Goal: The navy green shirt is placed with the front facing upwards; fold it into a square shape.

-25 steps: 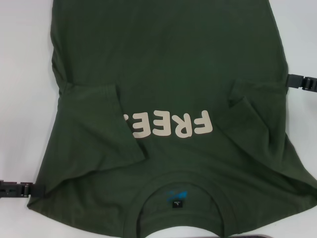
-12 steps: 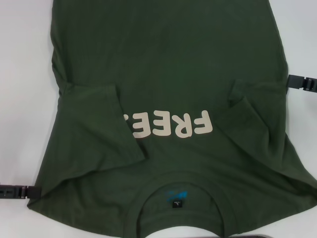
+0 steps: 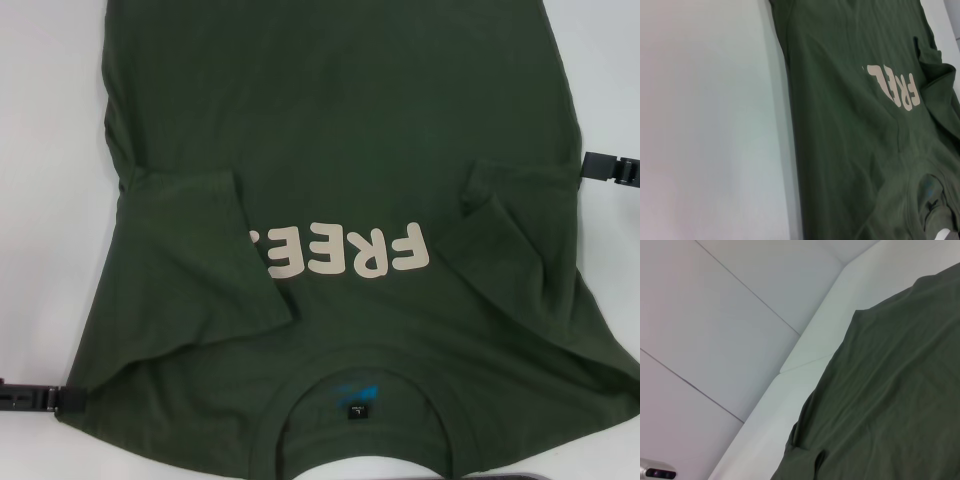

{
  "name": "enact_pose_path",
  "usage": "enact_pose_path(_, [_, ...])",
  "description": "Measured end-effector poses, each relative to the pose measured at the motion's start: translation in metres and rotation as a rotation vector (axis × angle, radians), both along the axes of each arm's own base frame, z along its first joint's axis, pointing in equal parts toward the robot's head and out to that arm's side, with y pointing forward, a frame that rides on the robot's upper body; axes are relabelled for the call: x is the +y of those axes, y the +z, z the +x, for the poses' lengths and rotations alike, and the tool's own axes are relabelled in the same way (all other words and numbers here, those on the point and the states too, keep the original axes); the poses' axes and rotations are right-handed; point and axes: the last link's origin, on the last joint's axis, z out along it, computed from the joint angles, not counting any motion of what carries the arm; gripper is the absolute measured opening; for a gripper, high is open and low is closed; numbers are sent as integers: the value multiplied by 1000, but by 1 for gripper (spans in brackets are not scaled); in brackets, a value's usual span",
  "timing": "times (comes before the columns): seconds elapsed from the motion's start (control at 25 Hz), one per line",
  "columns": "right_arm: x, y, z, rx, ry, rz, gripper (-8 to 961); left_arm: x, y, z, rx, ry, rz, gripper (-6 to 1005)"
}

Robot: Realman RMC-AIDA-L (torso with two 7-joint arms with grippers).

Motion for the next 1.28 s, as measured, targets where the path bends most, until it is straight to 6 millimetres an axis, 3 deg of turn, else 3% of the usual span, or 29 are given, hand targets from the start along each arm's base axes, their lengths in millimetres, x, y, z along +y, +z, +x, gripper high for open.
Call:
enact_pose_path(0.84, [2,1,0,-2,-2,6,700,14,-12,22,-52,-56,-55,900])
enact_pose_path(1.28, [4,1,-1,-4,0,10,701,10,-2,16,-27,-33,-62,900])
